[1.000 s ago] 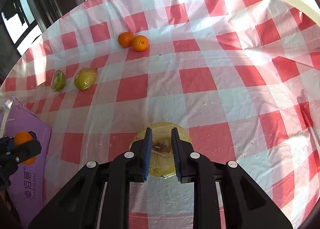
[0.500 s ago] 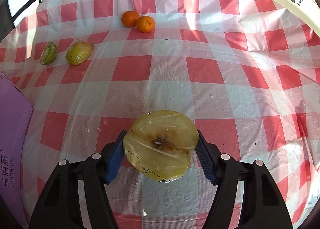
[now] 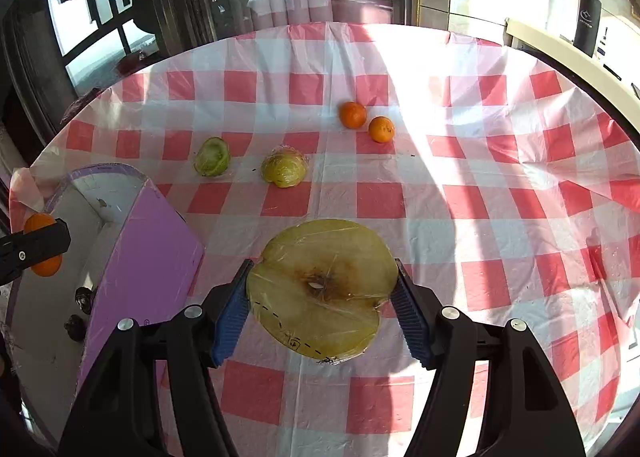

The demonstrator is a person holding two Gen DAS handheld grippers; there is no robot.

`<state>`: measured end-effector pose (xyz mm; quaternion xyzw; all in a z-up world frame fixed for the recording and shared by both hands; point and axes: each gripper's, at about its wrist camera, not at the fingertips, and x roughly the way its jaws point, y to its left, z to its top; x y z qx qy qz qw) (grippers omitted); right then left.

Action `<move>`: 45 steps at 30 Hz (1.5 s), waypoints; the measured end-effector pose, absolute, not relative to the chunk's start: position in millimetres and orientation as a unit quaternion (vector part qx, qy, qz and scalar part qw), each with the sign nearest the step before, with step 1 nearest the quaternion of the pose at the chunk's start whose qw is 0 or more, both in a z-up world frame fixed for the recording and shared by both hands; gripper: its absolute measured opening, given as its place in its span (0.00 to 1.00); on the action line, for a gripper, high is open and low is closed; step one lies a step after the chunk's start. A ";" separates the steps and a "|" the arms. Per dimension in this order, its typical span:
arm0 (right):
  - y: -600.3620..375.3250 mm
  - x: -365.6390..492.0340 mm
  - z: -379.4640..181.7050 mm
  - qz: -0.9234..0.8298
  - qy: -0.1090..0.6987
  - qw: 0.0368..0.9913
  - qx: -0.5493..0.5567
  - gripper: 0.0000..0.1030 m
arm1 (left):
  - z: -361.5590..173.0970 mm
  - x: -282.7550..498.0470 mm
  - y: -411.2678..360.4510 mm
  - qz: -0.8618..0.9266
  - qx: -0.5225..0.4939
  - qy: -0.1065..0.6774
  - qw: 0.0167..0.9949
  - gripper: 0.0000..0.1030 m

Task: Organize fruits
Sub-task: 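Place the orange and halved apple into the white box, opening both tools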

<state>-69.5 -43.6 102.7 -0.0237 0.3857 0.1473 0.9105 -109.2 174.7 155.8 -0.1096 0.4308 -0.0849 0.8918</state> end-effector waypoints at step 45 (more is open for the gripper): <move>279.4 -61.4 30.9 0.346 0.529 0.719 -0.290 0.63 | 73.5 -189.4 241.2 -0.074 0.010 0.590 0.804 0.40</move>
